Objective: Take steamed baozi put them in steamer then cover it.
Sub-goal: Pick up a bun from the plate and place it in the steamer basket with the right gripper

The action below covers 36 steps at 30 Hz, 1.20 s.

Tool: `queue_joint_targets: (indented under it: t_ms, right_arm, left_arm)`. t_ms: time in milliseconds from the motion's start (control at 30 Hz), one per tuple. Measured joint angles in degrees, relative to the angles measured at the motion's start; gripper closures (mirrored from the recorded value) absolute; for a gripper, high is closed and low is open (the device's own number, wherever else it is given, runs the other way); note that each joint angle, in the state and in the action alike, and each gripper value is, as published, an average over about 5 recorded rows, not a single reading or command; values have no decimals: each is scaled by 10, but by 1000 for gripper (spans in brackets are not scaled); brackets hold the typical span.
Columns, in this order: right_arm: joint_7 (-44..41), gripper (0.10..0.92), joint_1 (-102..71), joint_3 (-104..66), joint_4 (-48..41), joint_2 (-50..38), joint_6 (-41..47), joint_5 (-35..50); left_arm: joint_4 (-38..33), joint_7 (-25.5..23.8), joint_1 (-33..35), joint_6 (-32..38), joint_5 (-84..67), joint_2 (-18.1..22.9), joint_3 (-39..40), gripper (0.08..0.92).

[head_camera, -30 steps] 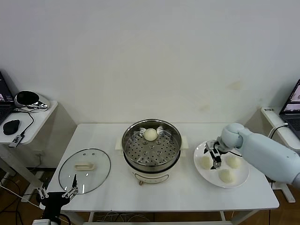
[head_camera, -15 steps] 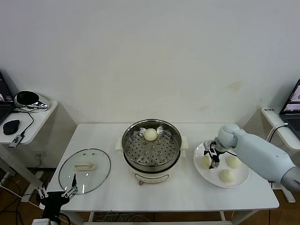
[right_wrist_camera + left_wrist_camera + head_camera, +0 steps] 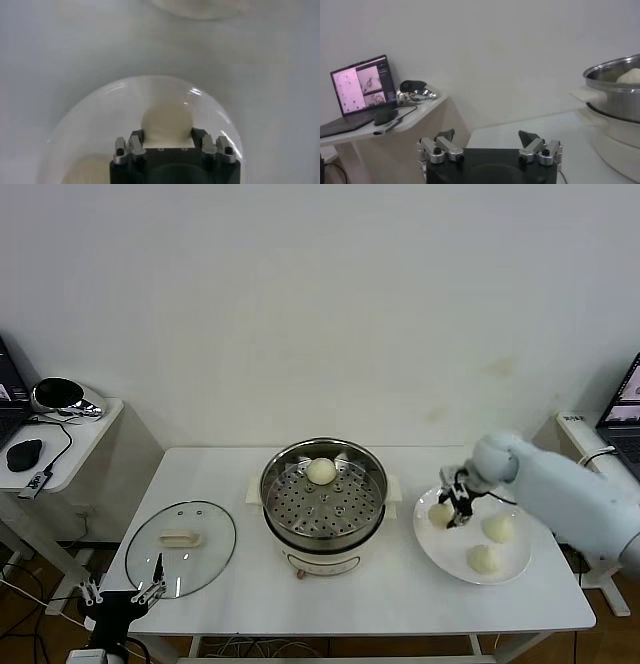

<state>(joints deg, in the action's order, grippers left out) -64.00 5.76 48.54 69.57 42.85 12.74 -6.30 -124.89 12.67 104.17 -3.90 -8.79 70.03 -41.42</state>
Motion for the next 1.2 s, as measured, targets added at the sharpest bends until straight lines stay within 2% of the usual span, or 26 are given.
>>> queue_joint_targets:
  t_ms: [233, 433, 833, 1200]
  right_arm:
    - [4, 415, 137, 76, 58, -16, 30, 88]
    - [23, 414, 240, 137, 99, 10, 66, 180]
    - [87, 406, 287, 207, 101, 156, 144, 303]
    - [128, 406, 251, 233, 46, 283, 197, 328]
  left_arm:
    - [1, 1, -7, -5, -8, -7, 5, 177]
    - [3, 1, -15, -10, -12, -11, 7, 177]
    - [-6, 3, -22, -24, -19, -8, 0, 177]
    - [-14, 3, -18, -26, -19, 4, -7, 177]
